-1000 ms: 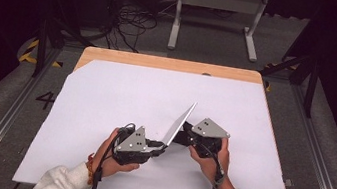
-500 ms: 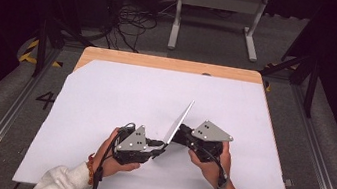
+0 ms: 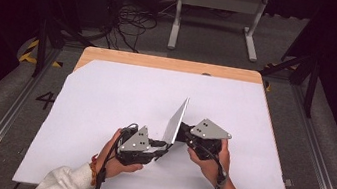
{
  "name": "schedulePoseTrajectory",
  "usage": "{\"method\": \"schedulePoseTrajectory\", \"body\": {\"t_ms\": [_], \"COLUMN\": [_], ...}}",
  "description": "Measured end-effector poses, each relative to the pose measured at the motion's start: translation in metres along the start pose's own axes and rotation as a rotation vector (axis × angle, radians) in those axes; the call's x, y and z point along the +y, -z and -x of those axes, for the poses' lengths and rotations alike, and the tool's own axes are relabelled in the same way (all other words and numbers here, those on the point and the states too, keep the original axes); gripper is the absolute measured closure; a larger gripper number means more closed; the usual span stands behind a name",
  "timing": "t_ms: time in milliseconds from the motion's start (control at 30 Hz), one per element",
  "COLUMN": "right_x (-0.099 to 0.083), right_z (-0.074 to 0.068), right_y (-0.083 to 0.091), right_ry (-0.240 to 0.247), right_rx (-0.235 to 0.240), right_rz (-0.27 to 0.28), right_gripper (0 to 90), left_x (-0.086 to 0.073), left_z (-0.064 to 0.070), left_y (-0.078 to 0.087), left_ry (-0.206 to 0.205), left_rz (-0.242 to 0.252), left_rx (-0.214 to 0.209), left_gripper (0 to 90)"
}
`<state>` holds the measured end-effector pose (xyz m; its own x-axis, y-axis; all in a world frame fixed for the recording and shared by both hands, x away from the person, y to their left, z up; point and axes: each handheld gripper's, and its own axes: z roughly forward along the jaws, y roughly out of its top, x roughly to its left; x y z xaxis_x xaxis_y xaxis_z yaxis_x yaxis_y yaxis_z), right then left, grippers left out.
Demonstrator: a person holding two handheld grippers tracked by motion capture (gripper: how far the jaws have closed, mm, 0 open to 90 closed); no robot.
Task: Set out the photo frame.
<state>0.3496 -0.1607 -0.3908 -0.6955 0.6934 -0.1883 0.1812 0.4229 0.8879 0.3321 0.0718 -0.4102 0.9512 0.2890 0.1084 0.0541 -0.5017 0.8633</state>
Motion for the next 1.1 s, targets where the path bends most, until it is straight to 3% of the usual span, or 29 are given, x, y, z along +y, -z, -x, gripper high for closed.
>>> {"method": "schedulePoseTrajectory", "body": {"t_ms": [200, 300, 467, 733, 1100], "right_x": [-0.001, -0.003, -0.004, -0.006, -0.004], "right_z": [0.001, 0.004, 0.004, -0.001, 0.002], "right_y": [0.000, 0.000, 0.002, 0.007, 0.014], "right_ry": [0.000, -0.015, -0.020, 0.008, 0.005], "right_rx": [-0.009, 0.017, 0.017, 0.059, 0.068], "right_rz": [0.009, 0.019, 0.021, 0.002, 0.010], "right_gripper": [90.0, 90.0, 87.5, 88.3, 89.5], "left_x": [0.002, 0.002, 0.002, -0.004, -0.006], "left_z": [0.001, 0.000, -0.001, 0.001, 0.002], "left_y": [-0.004, -0.006, -0.006, -0.002, -0.008], "left_ry": [-0.006, -0.003, -0.004, -0.034, -0.028], "left_rz": [0.003, 0.011, 0.010, -0.036, -0.053], "left_rx": [0.006, 0.003, -0.007, -0.040, -0.058], "left_gripper": [70.8, 70.4, 70.2, 82.8, 82.9]}}
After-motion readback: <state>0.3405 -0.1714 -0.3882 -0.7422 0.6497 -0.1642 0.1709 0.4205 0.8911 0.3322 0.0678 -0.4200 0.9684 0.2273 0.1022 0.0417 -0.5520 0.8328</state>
